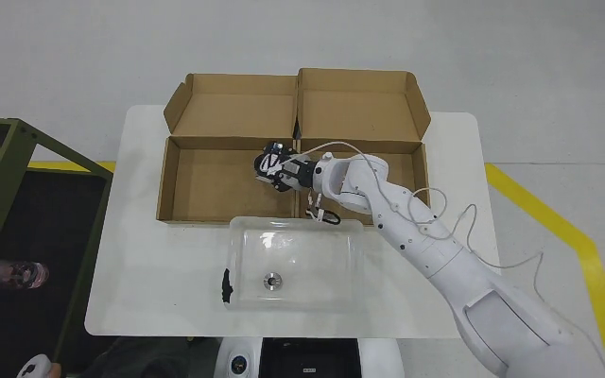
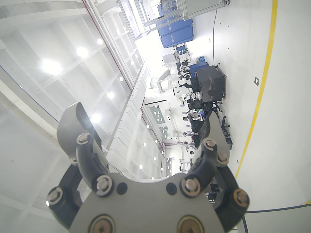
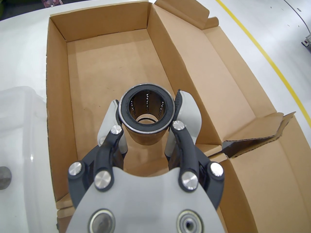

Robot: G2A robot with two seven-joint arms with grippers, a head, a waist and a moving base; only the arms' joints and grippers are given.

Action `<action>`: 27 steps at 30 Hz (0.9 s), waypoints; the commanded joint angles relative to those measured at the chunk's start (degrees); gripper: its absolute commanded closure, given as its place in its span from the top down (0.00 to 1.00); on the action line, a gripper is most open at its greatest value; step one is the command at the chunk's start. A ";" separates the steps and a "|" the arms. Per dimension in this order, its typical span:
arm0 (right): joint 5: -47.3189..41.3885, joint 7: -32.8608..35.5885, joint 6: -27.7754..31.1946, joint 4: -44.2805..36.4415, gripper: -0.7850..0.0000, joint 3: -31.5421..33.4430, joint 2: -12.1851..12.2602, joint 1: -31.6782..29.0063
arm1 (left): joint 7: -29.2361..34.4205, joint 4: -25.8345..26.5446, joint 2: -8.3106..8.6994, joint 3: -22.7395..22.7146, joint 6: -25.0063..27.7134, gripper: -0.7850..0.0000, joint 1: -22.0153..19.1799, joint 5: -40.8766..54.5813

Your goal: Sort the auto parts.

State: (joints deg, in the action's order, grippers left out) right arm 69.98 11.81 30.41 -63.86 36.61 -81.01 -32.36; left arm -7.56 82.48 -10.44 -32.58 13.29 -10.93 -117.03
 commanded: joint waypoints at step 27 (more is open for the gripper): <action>4.30 0.55 -2.37 8.37 0.31 -1.90 -4.17 1.86 | 0.00 0.00 0.00 0.00 0.00 1.00 0.00 0.00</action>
State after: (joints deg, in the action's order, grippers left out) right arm 74.12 12.34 27.97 -55.54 34.63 -85.14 -30.43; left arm -7.56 82.48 -10.44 -32.58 13.29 -10.93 -117.03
